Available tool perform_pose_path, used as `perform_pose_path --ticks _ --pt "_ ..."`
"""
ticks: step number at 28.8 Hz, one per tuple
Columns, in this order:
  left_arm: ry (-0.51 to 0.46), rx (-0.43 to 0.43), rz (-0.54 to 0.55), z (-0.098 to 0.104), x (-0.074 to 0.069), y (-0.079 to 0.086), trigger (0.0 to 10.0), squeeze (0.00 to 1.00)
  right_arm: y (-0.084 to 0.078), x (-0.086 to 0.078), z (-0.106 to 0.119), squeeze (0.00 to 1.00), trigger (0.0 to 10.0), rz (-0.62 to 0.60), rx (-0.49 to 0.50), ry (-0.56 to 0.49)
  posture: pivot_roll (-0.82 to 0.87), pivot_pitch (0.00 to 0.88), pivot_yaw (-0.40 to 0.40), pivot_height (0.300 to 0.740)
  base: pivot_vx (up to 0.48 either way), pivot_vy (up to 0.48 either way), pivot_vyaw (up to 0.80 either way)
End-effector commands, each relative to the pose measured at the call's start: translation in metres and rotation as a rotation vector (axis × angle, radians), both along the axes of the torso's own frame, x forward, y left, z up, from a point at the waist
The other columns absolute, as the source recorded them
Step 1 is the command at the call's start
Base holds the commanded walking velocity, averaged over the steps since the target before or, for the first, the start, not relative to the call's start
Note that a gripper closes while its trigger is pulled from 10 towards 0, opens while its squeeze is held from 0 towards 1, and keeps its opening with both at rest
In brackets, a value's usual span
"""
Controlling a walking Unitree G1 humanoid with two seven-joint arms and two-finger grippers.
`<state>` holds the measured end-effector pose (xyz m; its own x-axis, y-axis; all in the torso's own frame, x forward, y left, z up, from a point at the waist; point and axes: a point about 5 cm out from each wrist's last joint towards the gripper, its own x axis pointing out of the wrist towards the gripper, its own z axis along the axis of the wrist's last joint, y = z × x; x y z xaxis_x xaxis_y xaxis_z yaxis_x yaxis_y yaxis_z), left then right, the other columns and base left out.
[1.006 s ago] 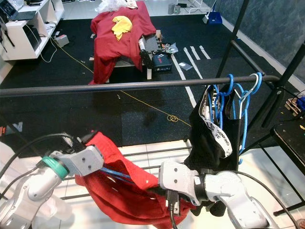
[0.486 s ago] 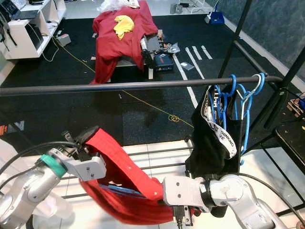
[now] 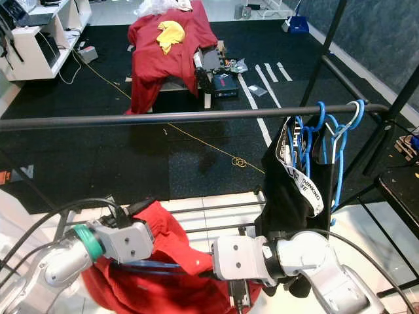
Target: Hang hanger
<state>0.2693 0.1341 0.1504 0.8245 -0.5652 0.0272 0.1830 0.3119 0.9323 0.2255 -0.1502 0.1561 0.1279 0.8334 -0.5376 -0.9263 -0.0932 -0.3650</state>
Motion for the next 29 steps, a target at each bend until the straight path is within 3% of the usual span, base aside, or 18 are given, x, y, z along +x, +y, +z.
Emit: perform_pose_path --ticks 1,5,11,12,13,19,23,24,25,26,28,29 --pt "-0.055 0.055 0.067 0.001 0.004 0.011 10.0 0.0 -0.003 -0.002 -0.002 0.0 10.0 -0.002 -0.005 0.008 -0.12 0.099 0.079 0.74 0.0 0.0 0.0" --pt "-0.166 0.027 0.178 0.018 0.007 0.026 10.0 0.0 -0.016 0.001 -0.011 0.0 10.0 -0.072 -0.047 0.021 -0.12 0.101 0.086 0.74 0.0 0.0 0.0" --pt "-0.172 0.015 0.213 0.023 0.003 0.035 10.0 0.0 -0.023 -0.003 -0.022 0.0 10.0 -0.097 -0.081 0.047 -0.11 0.1 0.092 0.74 0.0 0.0 0.0" --pt "-0.136 0.038 0.193 0.021 0.0 0.037 10.0 0.38 -0.024 -0.004 -0.023 0.0 10.0 -0.11 -0.08 0.052 -0.11 0.099 0.094 0.74 0.0 0.0 0.0" --pt "-0.095 0.051 0.177 0.02 -0.004 0.041 10.0 1.0 -0.026 -0.004 -0.022 0.0 10.0 -0.122 -0.072 0.053 -0.11 0.099 0.096 0.74 0.0 0.0 0.0" --pt "-0.041 0.117 0.173 0.013 -0.005 0.048 10.0 1.0 -0.02 -0.001 -0.006 0.0 10.0 -0.129 0.02 0.05 -0.1 0.098 0.099 0.74 0.0 0.0 0.0" --pt "-0.035 0.155 0.209 0.006 0.001 0.049 10.0 1.0 -0.007 -0.005 0.01 0.0 10.0 -0.068 0.107 0.066 -0.1 0.096 0.101 0.74 0.0 0.0 0.0" --pt "-0.038 0.14 0.217 0.005 0.005 0.043 10.0 0.45 -0.001 -0.009 0.015 0.0 10.0 -0.018 0.121 0.075 -0.11 0.093 0.099 0.74 0.0 0.0 0.0" --pt "-0.038 0.14 0.217 0.005 0.005 0.043 10.0 0.45 -0.001 -0.009 0.015 0.0 10.0 -0.018 0.121 0.075 -0.11 0.093 0.099 0.74 0.0 0.0 0.0" --pt "-0.025 0.085 0.229 0.005 0.009 0.037 10.0 0.0 0.003 -0.013 0.016 0.0 10.0 0.025 0.115 0.083 -0.11 0.092 0.098 0.74 0.0 0.0 0.0" --pt "0.024 0.005 0.222 0.002 0.012 0.026 10.0 0.0 0.006 -0.017 0.015 0.0 10.0 0.07 0.097 0.09 -0.11 0.089 0.095 0.74 0.0 0.0 0.0" --pt "0.024 0.005 0.222 0.002 0.012 0.026 10.0 0.0 0.006 -0.017 0.015 0.0 10.0 0.07 0.097 0.09 -0.11 0.089 0.095 0.74 0.0 0.0 0.0"
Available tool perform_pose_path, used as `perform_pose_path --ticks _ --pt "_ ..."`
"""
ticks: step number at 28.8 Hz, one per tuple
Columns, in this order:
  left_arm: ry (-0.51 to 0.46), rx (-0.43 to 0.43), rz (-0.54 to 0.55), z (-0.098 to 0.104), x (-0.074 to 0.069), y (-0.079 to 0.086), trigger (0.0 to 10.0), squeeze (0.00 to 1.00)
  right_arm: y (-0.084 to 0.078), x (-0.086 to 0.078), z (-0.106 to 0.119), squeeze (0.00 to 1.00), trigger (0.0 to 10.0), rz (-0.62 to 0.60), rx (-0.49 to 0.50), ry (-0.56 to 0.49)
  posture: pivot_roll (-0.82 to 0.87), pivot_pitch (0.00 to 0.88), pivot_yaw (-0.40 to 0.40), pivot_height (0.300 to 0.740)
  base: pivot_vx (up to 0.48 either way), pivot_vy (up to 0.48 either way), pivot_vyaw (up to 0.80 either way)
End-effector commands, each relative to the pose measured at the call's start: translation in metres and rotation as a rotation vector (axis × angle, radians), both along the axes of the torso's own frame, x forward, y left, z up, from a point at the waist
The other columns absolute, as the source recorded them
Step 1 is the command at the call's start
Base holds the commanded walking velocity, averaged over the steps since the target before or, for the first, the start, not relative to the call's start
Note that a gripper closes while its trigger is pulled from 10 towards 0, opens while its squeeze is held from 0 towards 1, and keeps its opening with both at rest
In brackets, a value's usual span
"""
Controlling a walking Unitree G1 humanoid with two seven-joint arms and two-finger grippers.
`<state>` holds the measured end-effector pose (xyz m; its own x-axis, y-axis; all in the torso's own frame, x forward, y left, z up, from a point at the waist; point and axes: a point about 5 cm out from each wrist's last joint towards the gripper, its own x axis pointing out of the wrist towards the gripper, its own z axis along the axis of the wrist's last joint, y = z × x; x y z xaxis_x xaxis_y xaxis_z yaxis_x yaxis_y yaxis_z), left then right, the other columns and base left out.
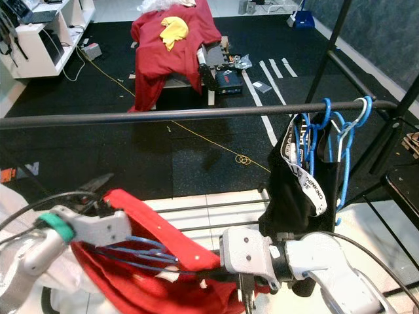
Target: Hang hanger
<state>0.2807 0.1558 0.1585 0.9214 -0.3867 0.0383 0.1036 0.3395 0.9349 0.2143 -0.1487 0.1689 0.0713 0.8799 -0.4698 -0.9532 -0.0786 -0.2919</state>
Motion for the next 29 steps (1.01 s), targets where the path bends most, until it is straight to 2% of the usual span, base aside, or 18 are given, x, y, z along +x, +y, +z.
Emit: perform_pose_path --ticks 1,2,3,4,5,7,8,9,10,11,15,17,18,19,20,22,26,29 --pt "0.08 -0.037 0.002 -0.008 -0.001 0.0 10.0 0.0 0.005 -0.006 0.002 0.0 10.0 0.058 0.009 -0.001 -0.11 0.087 0.091 0.74 0.0 0.0 0.0" --pt "0.15 -0.048 -0.047 -0.013 -0.006 -0.002 10.0 0.0 0.004 -0.002 0.004 0.0 10.0 0.04 0.015 -0.016 -0.11 0.087 0.091 0.74 0.0 0.0 0.0" --pt "0.15 -0.048 -0.047 -0.013 -0.006 -0.002 10.0 0.0 0.004 -0.002 0.004 0.0 10.0 0.04 0.015 -0.016 -0.11 0.087 0.091 0.74 0.0 0.0 0.0" --pt "0.229 -0.084 -0.095 -0.015 -0.014 -0.002 10.0 0.0 0.001 0.004 0.005 0.0 10.0 0.009 0.017 -0.032 -0.11 0.083 0.087 0.74 0.0 0.0 0.0" --pt "0.229 -0.084 -0.095 -0.015 -0.014 -0.002 10.0 0.0 0.001 0.004 0.005 0.0 10.0 0.009 0.017 -0.032 -0.11 0.083 0.087 0.74 0.0 0.0 0.0" --pt "0.303 -0.152 -0.143 -0.01 -0.027 0.004 10.0 0.0 -0.007 0.017 0.002 0.0 10.0 -0.092 0.002 -0.077 -0.11 0.085 0.088 0.74 0.0 0.0 0.0" --pt "0.304 -0.069 -0.157 -0.008 -0.033 0.01 10.0 0.0 -0.011 0.023 -0.002 0.0 10.0 -0.149 -0.003 -0.098 -0.11 0.085 0.087 0.74 0.0 0.0 0.0" --pt "0.304 -0.069 -0.157 -0.008 -0.033 0.01 10.0 0.0 -0.011 0.023 -0.002 0.0 10.0 -0.149 -0.003 -0.098 -0.11 0.085 0.087 0.74 0.0 0.0 0.0" --pt "0.3 0.002 -0.164 -0.006 -0.036 0.013 10.0 0.0 -0.013 0.027 -0.005 0.0 10.0 -0.184 -0.006 -0.108 -0.11 0.085 0.087 0.74 0.0 0.0 0.0" --pt "0.26 0.026 -0.11 -0.001 -0.032 0.021 10.0 0.0 -0.013 0.033 -0.005 0.0 10.0 -0.234 0.009 -0.132 -0.1 0.085 0.087 0.74 0.0 0.0 0.0" --pt "0.218 -0.009 -0.055 0.005 -0.028 0.026 10.0 0.0 -0.013 0.038 -0.004 0.0 10.0 -0.274 0.036 -0.146 -0.09 0.085 0.088 0.74 0.0 0.0 0.0" --pt "0.182 -0.176 0.043 0.014 -0.021 0.032 10.0 0.0 -0.011 0.042 0.001 0.0 10.0 -0.311 0.097 -0.153 -0.09 0.085 0.095 0.74 0.0 0.0 0.0" --pt "0.182 -0.176 0.043 0.014 -0.021 0.032 10.0 0.0 -0.011 0.042 0.001 0.0 10.0 -0.311 0.097 -0.153 -0.09 0.085 0.095 0.74 0.0 0.0 0.0" --pt "0.195 -0.252 0.063 0.016 -0.02 0.033 10.0 0.0 -0.009 0.042 0.003 0.0 10.0 -0.314 0.124 -0.151 -0.09 0.085 0.095 0.74 0.0 0.0 0.0" --pt "0.195 -0.252 0.063 0.016 -0.02 0.033 10.0 0.0 -0.009 0.042 0.003 0.0 10.0 -0.314 0.124 -0.151 -0.09 0.085 0.095 0.74 0.0 0.0 0.0" --pt "0.24 -0.449 0.069 0.02 -0.021 0.034 10.0 0.0 -0.007 0.038 0.014 0.0 10.0 -0.284 0.183 -0.132 -0.09 0.089 0.098 0.74 0.0 0.0 0.0" --pt "0.266 -0.48 0.036 0.022 -0.023 0.033 10.0 0.0 -0.006 0.035 0.019 0.0 10.0 -0.257 0.199 -0.118 -0.1 0.09 0.098 0.74 0.0 0.0 0.0" --pt "0.357 -0.404 -0.099 0.023 -0.039 0.032 10.0 0.0 -0.011 0.027 0.018 0.0 10.0 -0.175 0.109 -0.099 -0.1 0.096 0.092 0.74 0.0 0.0 0.0"
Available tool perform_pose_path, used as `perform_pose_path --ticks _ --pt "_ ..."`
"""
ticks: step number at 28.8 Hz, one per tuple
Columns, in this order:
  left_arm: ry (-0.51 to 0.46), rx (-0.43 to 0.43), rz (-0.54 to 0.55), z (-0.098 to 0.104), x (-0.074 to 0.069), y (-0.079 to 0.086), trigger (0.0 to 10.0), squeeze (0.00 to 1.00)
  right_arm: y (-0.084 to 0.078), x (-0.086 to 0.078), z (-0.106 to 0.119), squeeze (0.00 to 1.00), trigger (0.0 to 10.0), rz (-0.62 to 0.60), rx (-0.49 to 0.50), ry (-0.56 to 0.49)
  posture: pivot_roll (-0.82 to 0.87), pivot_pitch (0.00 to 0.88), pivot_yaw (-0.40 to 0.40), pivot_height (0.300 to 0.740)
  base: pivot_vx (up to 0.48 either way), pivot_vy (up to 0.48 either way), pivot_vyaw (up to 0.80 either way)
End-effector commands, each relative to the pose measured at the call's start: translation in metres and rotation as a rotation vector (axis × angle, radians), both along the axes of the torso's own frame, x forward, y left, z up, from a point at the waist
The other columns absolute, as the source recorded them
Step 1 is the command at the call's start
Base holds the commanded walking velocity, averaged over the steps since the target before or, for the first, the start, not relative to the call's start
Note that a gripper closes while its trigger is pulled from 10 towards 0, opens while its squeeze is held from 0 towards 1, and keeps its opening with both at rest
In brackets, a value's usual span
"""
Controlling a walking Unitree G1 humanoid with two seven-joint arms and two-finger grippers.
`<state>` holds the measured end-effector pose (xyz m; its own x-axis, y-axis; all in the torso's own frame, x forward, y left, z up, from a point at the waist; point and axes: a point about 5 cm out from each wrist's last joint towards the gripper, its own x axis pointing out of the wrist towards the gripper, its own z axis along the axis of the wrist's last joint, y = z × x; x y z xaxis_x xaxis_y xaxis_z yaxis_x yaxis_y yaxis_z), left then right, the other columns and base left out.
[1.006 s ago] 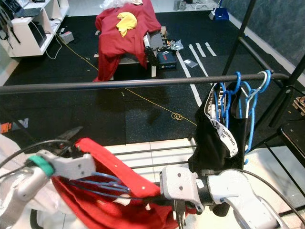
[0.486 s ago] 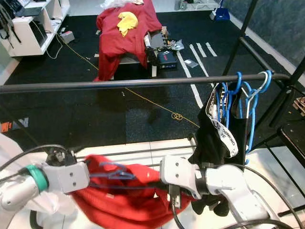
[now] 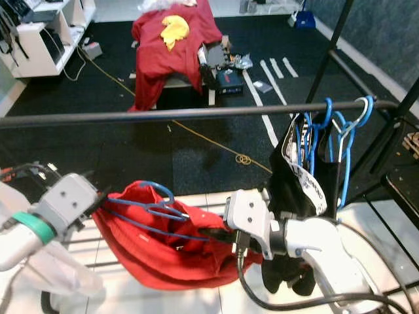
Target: Hang hanger
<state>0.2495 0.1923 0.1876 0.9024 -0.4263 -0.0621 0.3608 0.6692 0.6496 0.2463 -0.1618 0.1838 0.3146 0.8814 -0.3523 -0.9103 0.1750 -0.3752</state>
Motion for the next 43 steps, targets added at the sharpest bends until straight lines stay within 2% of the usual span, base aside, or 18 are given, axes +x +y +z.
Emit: perform_pose_path --ticks 1,2,4,8,9,10,11,12,18,22,24,27,29,35,36,37,40,43 --pt "0.075 -0.033 -0.09 -0.008 -0.014 -0.006 10.0 0.0 -0.004 -0.004 0.0 0.0 10.0 0.053 -0.058 -0.014 -0.1 0.099 0.089 0.74 0.0 0.0 0.0" --pt "0.09 -0.065 -0.092 -0.01 -0.018 -0.006 10.0 0.0 -0.008 -0.003 -0.002 0.0 10.0 0.049 -0.089 -0.02 -0.1 0.099 0.089 0.74 0.0 0.0 0.0" --pt "0.11 -0.299 0.013 -0.011 -0.017 -0.002 10.0 0.0 -0.014 0.004 -0.003 0.0 10.0 0.008 -0.107 -0.037 -0.09 0.101 0.086 0.74 0.0 0.0 0.0" --pt "0.153 -0.492 0.085 -0.013 -0.017 0.002 10.0 0.0 -0.023 0.015 -0.003 0.0 10.0 -0.072 -0.137 -0.07 -0.09 0.102 0.081 0.74 0.0 0.0 0.0" --pt "0.151 -0.408 0.086 -0.017 -0.018 0.002 10.0 0.0 -0.024 0.014 -0.002 0.0 10.0 -0.059 -0.131 -0.055 -0.08 0.103 0.078 0.74 0.0 0.0 0.0" --pt "0.151 -0.408 0.086 -0.017 -0.018 0.002 10.0 0.0 -0.024 0.014 -0.002 0.0 10.0 -0.059 -0.131 -0.055 -0.08 0.103 0.078 0.74 0.0 0.0 0.0" --pt "0.155 -0.297 0.065 -0.022 -0.022 0.0 10.0 0.0 -0.022 0.012 0.004 0.0 10.0 -0.037 -0.118 -0.055 -0.08 0.103 0.078 0.74 0.0 0.0 0.0" --pt "0.159 -0.297 0.065 -0.022 -0.023 0.0 10.0 0.0 -0.022 0.012 0.009 0.0 10.0 -0.033 -0.096 -0.056 -0.08 0.104 0.077 0.74 0.0 0.0 0.0" --pt "0.199 -0.335 0.068 -0.024 -0.026 0.005 10.0 0.0 -0.026 0.018 0.03 0.0 10.0 -0.041 0.003 -0.065 -0.07 0.105 0.079 0.74 0.0 0.0 0.0" --pt "0.374 -0.4 0.06 -0.043 -0.038 0.003 10.0 0.0 -0.026 0.019 0.035 0.0 10.0 -0.026 0.014 -0.082 -0.08 0.107 0.077 0.74 0.0 0.0 0.0" --pt "0.374 -0.4 0.06 -0.043 -0.038 0.003 10.0 0.0 -0.026 0.019 0.035 0.0 10.0 -0.026 0.014 -0.082 -0.08 0.107 0.077 0.74 0.0 0.0 0.0" --pt "0.39 -0.485 0.161 -0.049 -0.031 -0.001 10.0 0.0 -0.018 0.017 0.031 0.0 10.0 -0.009 0.02 -0.082 -0.08 0.107 0.075 0.74 0.0 0.0 0.0" --pt "0.338 -0.612 0.267 -0.046 -0.014 -0.012 10.0 0.0 -0.005 0.015 0.027 0.0 10.0 0.016 0.036 -0.088 -0.08 0.106 0.076 0.74 0.0 0.0 0.0" --pt "0.303 -0.632 0.32 -0.046 -0.004 -0.02 10.0 0.0 0.003 0.013 0.025 0.0 10.0 0.034 0.051 -0.09 -0.08 0.103 0.082 0.74 0.0 0.0 0.0" --pt "0.283 -0.598 0.347 -0.048 -0.002 -0.02 0.7 0.0 0.006 0.012 0.026 0.0 10.0 0.04 0.061 -0.089 -0.08 0.103 0.082 0.74 0.0 0.0 0.0" --pt "0.283 -0.598 0.347 -0.048 -0.002 -0.02 0.7 0.0 0.006 0.012 0.026 0.0 10.0 0.04 0.061 -0.089 -0.08 0.103 0.082 0.74 0.0 0.0 0.0" --pt "0.243 -0.459 0.395 -0.054 -0.004 -0.005 0.0 0.0 0.001 0.011 0.033 0.0 10.0 0.036 0.066 -0.095 -0.09 0.105 0.086 0.74 0.0 0.0 0.0" --pt "0.243 -0.459 0.395 -0.054 -0.004 -0.005 0.0 0.0 0.001 0.011 0.033 0.0 10.0 0.036 0.066 -0.095 -0.09 0.105 0.086 0.74 0.0 0.0 0.0"
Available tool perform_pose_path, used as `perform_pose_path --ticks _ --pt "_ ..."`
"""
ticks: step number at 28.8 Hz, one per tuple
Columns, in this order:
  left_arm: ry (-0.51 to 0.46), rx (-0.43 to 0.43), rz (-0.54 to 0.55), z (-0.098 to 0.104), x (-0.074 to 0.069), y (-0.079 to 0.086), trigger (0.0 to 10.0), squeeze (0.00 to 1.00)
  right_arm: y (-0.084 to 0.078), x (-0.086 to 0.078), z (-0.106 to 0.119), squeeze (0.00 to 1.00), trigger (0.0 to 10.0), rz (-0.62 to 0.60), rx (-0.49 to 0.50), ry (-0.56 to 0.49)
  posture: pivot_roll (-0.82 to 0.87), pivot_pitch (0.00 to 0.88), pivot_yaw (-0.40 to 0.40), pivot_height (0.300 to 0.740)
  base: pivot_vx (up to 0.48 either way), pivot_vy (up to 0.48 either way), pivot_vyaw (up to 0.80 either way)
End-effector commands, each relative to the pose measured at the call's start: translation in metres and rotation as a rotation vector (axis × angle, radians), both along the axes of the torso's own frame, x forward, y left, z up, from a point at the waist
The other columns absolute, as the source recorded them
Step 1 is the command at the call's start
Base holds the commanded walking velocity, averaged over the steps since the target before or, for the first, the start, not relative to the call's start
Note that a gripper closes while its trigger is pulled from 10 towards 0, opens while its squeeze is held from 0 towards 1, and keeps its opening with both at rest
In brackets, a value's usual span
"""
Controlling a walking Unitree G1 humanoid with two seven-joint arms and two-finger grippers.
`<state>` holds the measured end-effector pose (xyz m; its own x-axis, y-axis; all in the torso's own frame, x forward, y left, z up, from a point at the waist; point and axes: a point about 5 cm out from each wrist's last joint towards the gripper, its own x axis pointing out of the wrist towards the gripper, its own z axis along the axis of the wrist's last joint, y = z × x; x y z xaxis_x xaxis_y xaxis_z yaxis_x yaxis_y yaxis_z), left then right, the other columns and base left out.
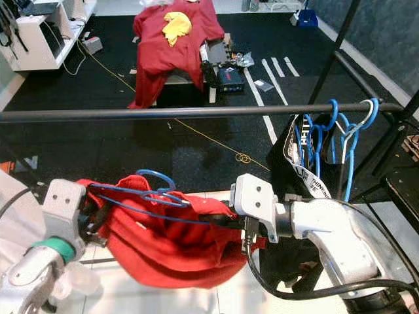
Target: Hang hanger
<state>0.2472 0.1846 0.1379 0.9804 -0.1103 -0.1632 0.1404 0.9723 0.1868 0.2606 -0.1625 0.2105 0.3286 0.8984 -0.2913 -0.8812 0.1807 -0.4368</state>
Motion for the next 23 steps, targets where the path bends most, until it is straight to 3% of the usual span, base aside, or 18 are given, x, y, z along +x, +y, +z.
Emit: perform_pose_path --ticks 1,6,9,12,17,20,23 --pt "0.015 0.062 0.02 -0.005 -0.003 0.008 0.0 0.0 0.0 -0.003 0.008 0.0 10.0 0.021 0.019 -0.021 -0.09 0.107 0.086 0.74 0.0 0.0 0.0" --pt "0.022 0.153 0.126 -0.001 -0.009 0.029 0.0 0.0 -0.012 -0.002 0.007 0.0 10.0 -0.013 -0.02 -0.016 -0.09 0.111 0.082 0.74 0.0 0.0 0.0" --pt "0.017 0.165 0.15 -0.001 -0.009 0.031 0.0 0.0 -0.014 -0.002 0.007 0.0 10.0 -0.016 -0.024 -0.015 -0.08 0.111 0.082 0.74 0.0 0.0 0.0" --pt "-0.039 0.219 0.257 0.004 -0.006 0.039 0.0 0.0 -0.014 -0.007 0.005 0.0 10.0 0.012 -0.052 0.01 -0.08 0.111 0.082 0.74 0.0 0.0 0.0" --pt "-0.097 0.205 0.376 0.01 -0.004 0.047 0.0 0.0 -0.017 -0.014 -0.01 0.0 10.0 0.047 -0.145 0.065 -0.09 0.11 0.081 0.74 0.0 0.0 0.0" --pt "-0.096 0.14 0.339 0.011 -0.001 0.042 0.0 0.0 -0.013 -0.021 -0.017 0.0 10.0 0.098 -0.174 0.099 -0.09 0.108 0.08 0.74 0.0 0.0 0.0" --pt "-0.09 0.131 0.278 0.011 0.003 0.032 0.0 0.0 -0.005 -0.021 -0.015 0.0 10.0 0.118 -0.163 0.069 -0.09 0.104 0.079 0.74 0.0 0.0 0.0"
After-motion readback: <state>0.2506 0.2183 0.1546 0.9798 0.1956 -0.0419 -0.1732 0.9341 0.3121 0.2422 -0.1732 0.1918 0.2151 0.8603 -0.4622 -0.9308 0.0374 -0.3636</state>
